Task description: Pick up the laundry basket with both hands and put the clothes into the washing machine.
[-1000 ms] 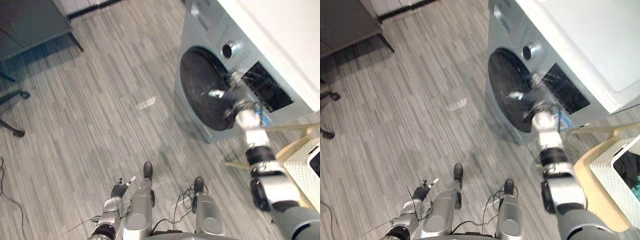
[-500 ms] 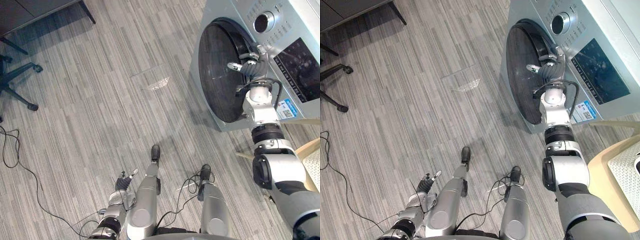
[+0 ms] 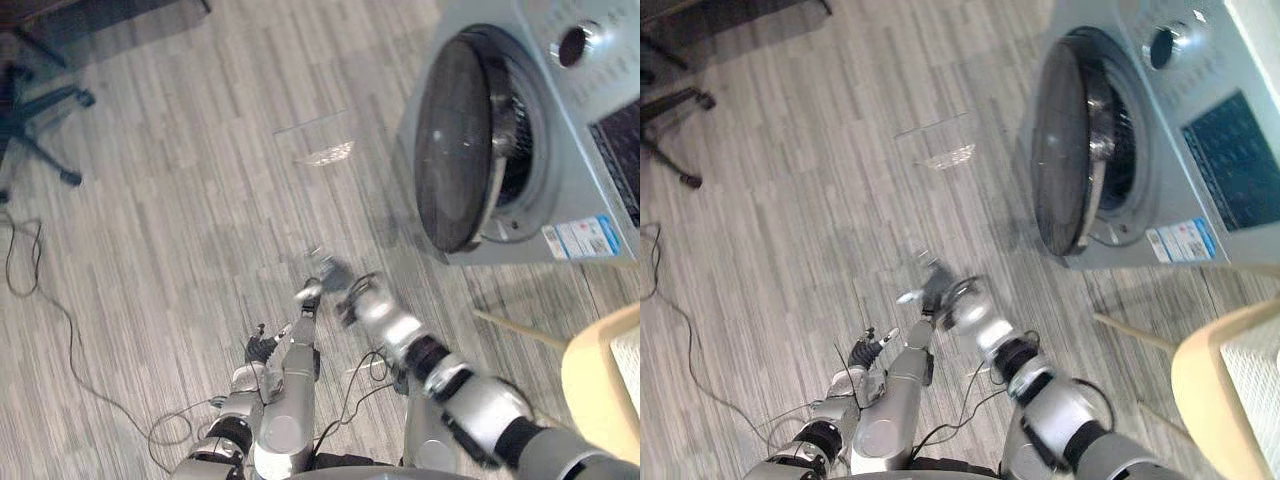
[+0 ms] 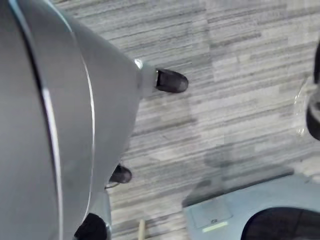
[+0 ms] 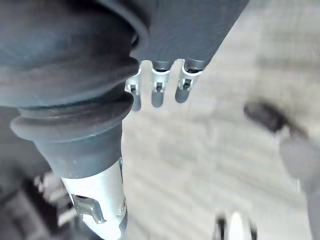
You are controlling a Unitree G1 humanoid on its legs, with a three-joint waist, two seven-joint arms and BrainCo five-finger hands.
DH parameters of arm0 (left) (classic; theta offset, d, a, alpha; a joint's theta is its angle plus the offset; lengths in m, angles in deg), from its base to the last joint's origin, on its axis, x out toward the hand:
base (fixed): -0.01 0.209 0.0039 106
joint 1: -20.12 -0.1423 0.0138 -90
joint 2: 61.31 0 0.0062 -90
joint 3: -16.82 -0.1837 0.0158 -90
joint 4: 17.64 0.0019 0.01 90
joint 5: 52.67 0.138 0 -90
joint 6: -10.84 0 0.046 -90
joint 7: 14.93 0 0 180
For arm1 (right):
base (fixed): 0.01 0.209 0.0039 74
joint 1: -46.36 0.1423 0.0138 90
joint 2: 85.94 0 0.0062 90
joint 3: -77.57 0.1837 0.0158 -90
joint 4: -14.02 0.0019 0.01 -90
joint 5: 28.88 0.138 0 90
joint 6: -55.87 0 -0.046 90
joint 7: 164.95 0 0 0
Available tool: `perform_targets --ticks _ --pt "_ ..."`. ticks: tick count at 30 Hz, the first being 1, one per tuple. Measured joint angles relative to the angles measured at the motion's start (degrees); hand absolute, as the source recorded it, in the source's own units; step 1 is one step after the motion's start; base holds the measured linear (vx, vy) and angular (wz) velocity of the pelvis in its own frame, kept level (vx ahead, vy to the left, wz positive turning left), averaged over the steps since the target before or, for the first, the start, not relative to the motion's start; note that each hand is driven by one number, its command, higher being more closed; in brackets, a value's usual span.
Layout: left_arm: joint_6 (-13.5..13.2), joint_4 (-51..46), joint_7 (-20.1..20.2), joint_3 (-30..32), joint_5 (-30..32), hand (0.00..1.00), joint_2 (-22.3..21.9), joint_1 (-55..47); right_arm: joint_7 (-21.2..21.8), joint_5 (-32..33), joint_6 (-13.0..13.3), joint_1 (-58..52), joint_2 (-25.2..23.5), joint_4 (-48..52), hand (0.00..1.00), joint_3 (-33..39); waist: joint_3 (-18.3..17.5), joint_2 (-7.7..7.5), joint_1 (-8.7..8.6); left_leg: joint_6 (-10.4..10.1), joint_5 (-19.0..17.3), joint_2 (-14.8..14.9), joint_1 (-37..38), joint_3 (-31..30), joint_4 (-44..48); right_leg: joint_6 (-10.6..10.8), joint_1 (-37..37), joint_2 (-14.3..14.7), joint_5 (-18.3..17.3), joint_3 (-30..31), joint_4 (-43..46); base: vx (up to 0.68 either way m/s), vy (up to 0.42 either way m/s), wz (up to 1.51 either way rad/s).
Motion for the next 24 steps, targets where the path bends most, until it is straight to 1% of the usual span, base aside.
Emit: perform_targets --ticks 1,2,3,5,7,9,10,12,13,14,15,16,17,18,19,20,21,22,23,24 --pt "0.0 -0.2 -0.2 0.0 0.0 0.0 0.1 -0.1 1.1 3.2 0.5 -0.1 -2.2 1.2 0.0 -2.6 0.0 -0.04 0.22 0.3 0.2 -0.2 0.3 -0.7 0.0 -0.3 0.6 -0.3 -0.6 -0.9 0.5 0.09 -0.103 0.46" --pt "0.2 -0.3 -0.3 0.0 0.1 0.0 0.2 0.0 2.2 6.2 1.2 -0.3 -2.8 3.8 0.0 -5.7 0.0 -0.09 0.84 0.3 0.2 -0.4 0.7 -1.0 0.0 -0.2 1.3 -0.5 -1.2 -1.5 0.8 0.11 -0.15 0.39" --pt "0.2 -0.5 -0.4 0.2 0.1 0.0 0.3 -0.3 4.5 8.9 2.1 -0.8 -2.9 7.2 0.0 -9.9 0.0 -0.29 1.64 0.2 0.2 -0.6 1.5 -1.4 0.3 -0.5 2.4 -0.7 -1.8 -1.9 1.2 0.08 -0.119 0.25" --pt "0.2 -0.5 -1.1 0.6 0.5 0.0 0.6 -1.1 6.1 10.1 2.6 -0.8 -2.9 9.7 0.0 -12.4 0.1 -0.68 1.33 0.2 0.1 -0.8 2.4 -2.0 0.5 -0.5 3.4 -1.0 -2.6 -2.6 1.7 0.04 -0.109 0.18" --pt "0.6 -0.5 -1.1 1.3 1.8 0.0 1.0 -1.5 6.8 10.8 2.7 -1.4 -2.9 10.6 0.0 -12.3 0.2 -1.18 0.96 -0.2 -0.2 -0.6 2.7 -2.3 0.6 -0.5 3.9 -1.0 -3.0 -3.0 2.1 -0.02 -0.079 0.08" --pt "1.3 -0.4 -1.2 3.0 2.8 0.0 1.4 -2.2 6.8 10.7 2.7 -2.1 -2.8 11.9 0.0 -12.0 0.0 -2.02 0.25 -0.6 -0.5 0.0 3.1 -2.0 0.6 -0.5 4.0 -0.4 -3.0 -2.7 2.0 -0.04 -0.068 -0.1" --pt "1.7 -0.4 -1.2 3.9 3.1 0.0 1.6 -2.5 6.8 10.7 2.7 -2.6 -2.0 13.5 0.0 -11.4 0.0 -2.53 -0.25 -0.6 -0.5 0.2 3.5 -1.6 0.5 -0.6 4.1 -0.1 -3.0 -2.3 2.0 -0.06 -0.078 -0.31" --pt "2.0 -0.4 -1.4 5.1 3.4 0.0 1.9 -2.9 6.2 10.7 2.7 -3.7 0.0 17.0 0.0 -9.3 -0.1 -3.53 -0.37 -0.5 -0.6 1.1 4.9 0.5 -0.2 -1.1 4.0 0.8 -2.4 -0.1 1.3 -0.07 -0.065 -0.51" --pt "2.2 -0.4 -1.4 5.2 3.4 0.0 2.2 -3.2 5.7 10.6 2.8 -4.7 1.4 19.7 0.0 -7.6 -0.3 -4.04 -0.8 -0.4 -0.6 1.6 5.3 1.7 -0.3 -1.3 3.9 1.4 -1.9 0.6 0.5 -0.07 -0.026 -0.7" --pt "2.4 -0.4 -1.4 5.2 3.4 0.0 2.6 -3.7 5.1 10.5 3.0 -7.0 4.3 24.6 0.0 -3.7 -0.8 -4.91 -1.95 -0.4 -0.6 2.1 6.0 3.3 -0.9 -1.1 3.9 2.0 -1.1 1.7 -0.9 -0.06 -0.006 -0.65" --pt "2.5 -0.4 -1.4 5.1 3.5 0.0 2.6 -3.8 4.5 10.4 3.1 -8.2 5.6 26.9 0.0 -1.6 -1.0 -5.26 -2.49 -0.4 -0.6 2.2 6.4 4.0 -1.2 -1.3 3.9 2.2 -0.6 2.1 -1.3 -0.05 0.009 -0.58" --pt "2.5 -0.4 -1.4 5.0 3.7 0.0 2.7 -4.0 3.9 10.0 3.4 -11.3 8.3 31.3 0.0 3.5 -1.5 -5.97 -3.68 -0.4 -0.6 2.4 6.5 4.7 -1.2 -0.9 3.9 2.6 -0.1 3.0 -2.3 -0.02 0.007 -0.4" --pt "2.6 -0.4 -1.2 5.0 4.2 0.0 2.9 -4.0 2.9 8.7 4.1 -14.8 10.8 35.4 0.0 8.8 -2.0 -6.76 -4.45 -0.4 -0.6 2.7 6.7 5.6 -1.3 -0.7 3.8 2.6 0.2 3.4 -2.9 0.0 -0.016 -0.35" --pt "2.6 -0.4 -1.2 4.9 4.5 0.0 3.0 -4.2 2.4 8.2 4.4 -16.4 12.0 37.0 0.0 11.5 -2.2 -7.09 -4.93 -0.4 -0.6 2.9 6.8 5.8 -1.5 -0.3 3.9 2.6 0.4 3.4 -3.3 0.02 -0.04 -0.28" --pt "2.6 -0.4 -1.1 4.7 4.6 0.0 3.3 -4.3 1.6 8.0 5.0 -18.9 13.6 39.3 0.0 15.8 -2.6 -7.61 -5.25 -0.4 -0.6 2.9 7.1 6.3 -1.9 -0.4 3.9 2.6 0.7 3.6 -3.7 0.03 -0.04 -0.2" --pt "2.7 -0.4 -1.1 4.5 4.6 0.0 3.4 -4.3 1.0 6.8 5.3 -21.0 14.7 40.9 0.0 19.8 -3.0 -7.97 -5.59 -0.4 -0.6 2.9 7.3 6.7 -2.2 -0.1 3.8 2.6 1.1 3.9 -3.9 0.04 -0.042 -0.21" --pt "2.7 -0.2 -1.0 4.3 4.6 0.0 3.4 -4.5 0.2 5.5 5.5 -23.1 15.8 41.8 0.0 25.3 -3.7 -8.24 -6.59 -0.4 -0.6 2.9 7.4 7.1 -2.2 -0.4 3.8 2.7 1.6 4.2 -4.4 0.05 -0.044 -0.2" --pt "2.7 -0.1 -1.0 4.0 4.8 0.0 3.3 -4.7 -1.0 3.3 5.6 -24.2 16.0 41.8 0.0 30.0 -4.1 -8.33 -6.87 -0.4 -0.6 2.9 7.7 7.7 -2.2 0.0 3.7 2.7 2.0 4.8 -4.3 0.06 -0.05 -0.2" --pt "2.7 -0.1 -0.9 3.9 5.1 0.0 3.2 -4.7 -2.1 1.7 5.8 -24.4 16.2 41.8 0.0 32.3 -4.1 -8.32 -6.88 -0.3 -0.7 2.9 8.1 8.2 -2.2 0.0 3.7 2.7 2.0 5.1 -4.2 0.06 -0.072 -0.31" --pt "2.7 0.0 -0.9 3.9 5.3 0.0 3.0 -4.7 -4.6 -0.9 6.5 -24.0 16.0 40.8 0.0 37.4 -4.2 -8.25 -7.01 -0.2 -0.7 2.9 8.8 9.0 -2.2 0.0 3.6 2.7 2.0 6.1 -3.9 0.05 -0.067 -0.28"
